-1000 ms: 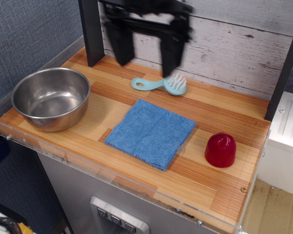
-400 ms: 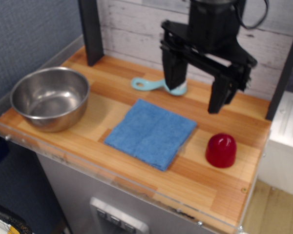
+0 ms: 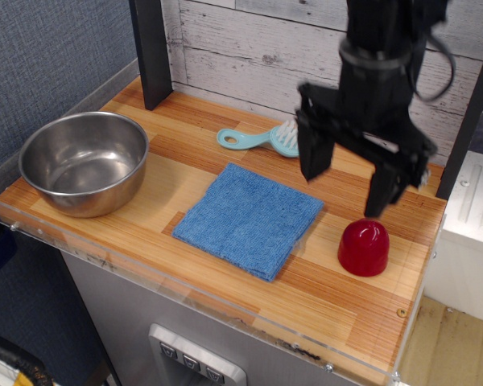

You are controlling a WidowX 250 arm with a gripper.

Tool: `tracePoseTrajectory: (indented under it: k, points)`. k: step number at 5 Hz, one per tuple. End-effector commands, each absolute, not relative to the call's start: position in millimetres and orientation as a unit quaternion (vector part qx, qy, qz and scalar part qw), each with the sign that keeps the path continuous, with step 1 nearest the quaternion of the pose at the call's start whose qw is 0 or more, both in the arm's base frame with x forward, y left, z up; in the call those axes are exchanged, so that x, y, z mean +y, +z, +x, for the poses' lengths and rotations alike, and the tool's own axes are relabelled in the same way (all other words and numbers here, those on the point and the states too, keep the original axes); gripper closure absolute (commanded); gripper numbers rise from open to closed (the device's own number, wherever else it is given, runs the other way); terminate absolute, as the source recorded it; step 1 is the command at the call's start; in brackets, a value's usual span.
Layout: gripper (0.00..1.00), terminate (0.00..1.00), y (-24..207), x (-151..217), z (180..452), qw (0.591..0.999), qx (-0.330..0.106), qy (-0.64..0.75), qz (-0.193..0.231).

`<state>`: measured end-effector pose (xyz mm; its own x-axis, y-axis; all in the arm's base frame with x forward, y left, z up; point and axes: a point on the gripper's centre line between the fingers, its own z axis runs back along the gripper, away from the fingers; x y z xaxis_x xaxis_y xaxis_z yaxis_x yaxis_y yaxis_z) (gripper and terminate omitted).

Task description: Take the red object and place it in the bowl.

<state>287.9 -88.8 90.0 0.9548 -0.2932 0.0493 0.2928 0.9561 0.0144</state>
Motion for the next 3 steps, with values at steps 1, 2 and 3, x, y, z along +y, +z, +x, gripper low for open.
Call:
tracePoseTrajectory:
  k: [1,2,3]
  points:
    - [0.0,0.0,65,-106,304,0.979,-0.029,-0.201,0.01]
    - [0.0,0.0,49,-113,307,0.976,-0.024,-0.214,-0.012]
    - [0.0,0.0,45,-110,308,0.978,-0.022,-0.206,-0.019]
